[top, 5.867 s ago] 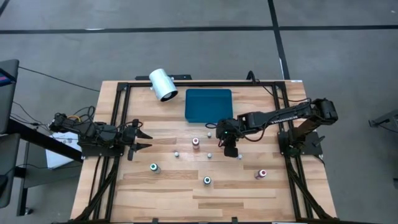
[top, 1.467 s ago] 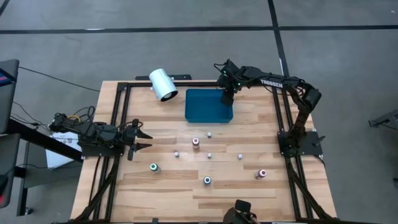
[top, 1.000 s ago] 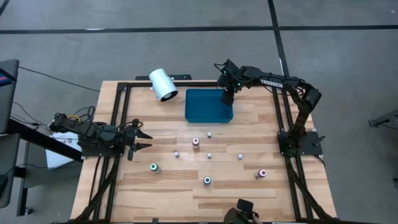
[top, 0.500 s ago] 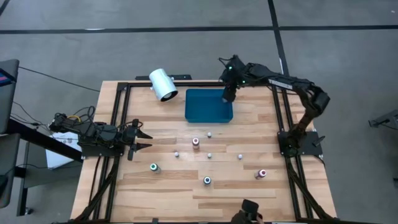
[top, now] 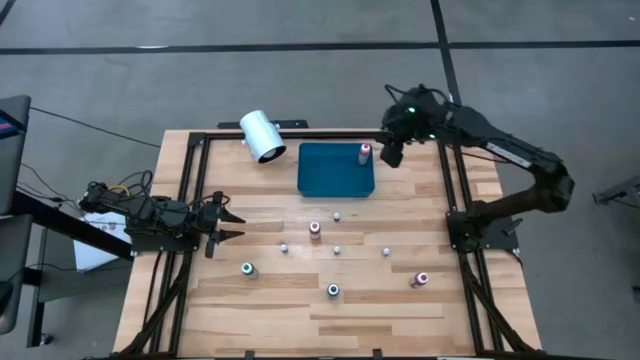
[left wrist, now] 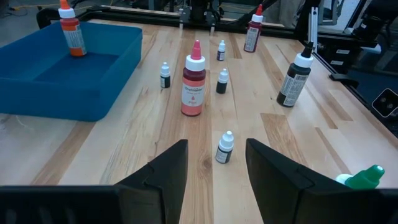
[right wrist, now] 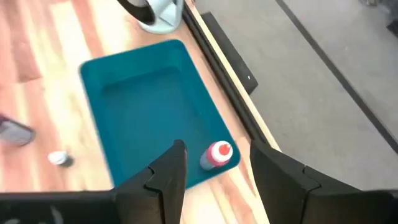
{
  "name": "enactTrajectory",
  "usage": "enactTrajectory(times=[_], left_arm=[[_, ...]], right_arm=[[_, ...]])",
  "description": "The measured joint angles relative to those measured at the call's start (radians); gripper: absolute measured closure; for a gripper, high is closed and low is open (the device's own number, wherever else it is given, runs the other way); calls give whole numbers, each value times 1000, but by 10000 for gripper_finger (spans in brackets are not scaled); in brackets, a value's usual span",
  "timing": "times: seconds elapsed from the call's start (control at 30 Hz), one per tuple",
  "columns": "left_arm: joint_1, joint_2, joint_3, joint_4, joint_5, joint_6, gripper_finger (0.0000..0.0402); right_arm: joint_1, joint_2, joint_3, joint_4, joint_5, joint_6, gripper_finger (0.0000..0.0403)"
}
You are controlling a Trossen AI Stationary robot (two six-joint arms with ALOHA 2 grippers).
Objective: Pick & Place food coloring
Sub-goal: Put the large pink food coloring bottle into the blue bin
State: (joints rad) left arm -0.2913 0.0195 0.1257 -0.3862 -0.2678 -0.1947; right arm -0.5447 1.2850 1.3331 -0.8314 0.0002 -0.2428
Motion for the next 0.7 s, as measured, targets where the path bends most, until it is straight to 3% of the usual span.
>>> enactTrajectory(times=[0.33,0.7], left_arm=[[0,0,0,1,0,0,248],[0,0,0,113,-3,44,248]], right_arm=[[35,-147,-33,-66,2,63,241],[110,-376,-374,111,-1,233,241]])
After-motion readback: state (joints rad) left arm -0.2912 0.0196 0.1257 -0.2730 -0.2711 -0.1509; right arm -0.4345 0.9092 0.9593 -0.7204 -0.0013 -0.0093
